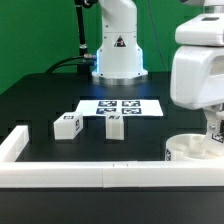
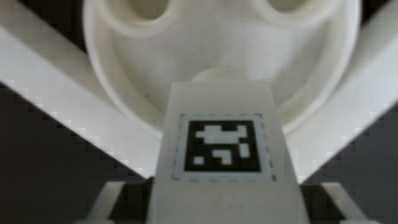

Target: Assemble stool

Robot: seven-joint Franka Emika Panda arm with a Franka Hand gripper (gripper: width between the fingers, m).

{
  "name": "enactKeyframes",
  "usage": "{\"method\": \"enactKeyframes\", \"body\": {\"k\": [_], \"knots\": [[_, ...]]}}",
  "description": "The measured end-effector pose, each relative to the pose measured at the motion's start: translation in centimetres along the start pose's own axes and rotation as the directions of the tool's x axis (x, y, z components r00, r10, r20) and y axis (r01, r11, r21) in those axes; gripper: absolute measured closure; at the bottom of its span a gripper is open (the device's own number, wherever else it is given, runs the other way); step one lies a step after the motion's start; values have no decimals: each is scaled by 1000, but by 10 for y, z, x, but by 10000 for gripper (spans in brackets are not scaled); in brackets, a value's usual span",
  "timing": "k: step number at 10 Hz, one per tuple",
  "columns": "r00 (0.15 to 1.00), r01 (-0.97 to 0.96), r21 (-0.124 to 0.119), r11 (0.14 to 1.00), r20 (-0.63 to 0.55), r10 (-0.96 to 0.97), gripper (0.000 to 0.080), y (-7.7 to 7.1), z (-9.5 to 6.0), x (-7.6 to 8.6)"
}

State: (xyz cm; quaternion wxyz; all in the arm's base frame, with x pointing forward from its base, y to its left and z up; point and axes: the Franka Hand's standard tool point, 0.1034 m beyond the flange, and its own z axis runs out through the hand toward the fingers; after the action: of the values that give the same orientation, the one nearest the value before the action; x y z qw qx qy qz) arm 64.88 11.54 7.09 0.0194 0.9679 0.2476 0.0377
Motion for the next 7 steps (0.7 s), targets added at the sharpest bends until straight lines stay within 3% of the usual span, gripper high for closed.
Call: {"method": "enactKeyframes", "body": {"k": [2,4,7], "knots": [[947,-321,20,947,-6,322,462,-1,2,-1],[826,-563,41,825,17,563,462,1,3,-4],[735,-678,45,734,26,678,462,3,3,-5]]}}
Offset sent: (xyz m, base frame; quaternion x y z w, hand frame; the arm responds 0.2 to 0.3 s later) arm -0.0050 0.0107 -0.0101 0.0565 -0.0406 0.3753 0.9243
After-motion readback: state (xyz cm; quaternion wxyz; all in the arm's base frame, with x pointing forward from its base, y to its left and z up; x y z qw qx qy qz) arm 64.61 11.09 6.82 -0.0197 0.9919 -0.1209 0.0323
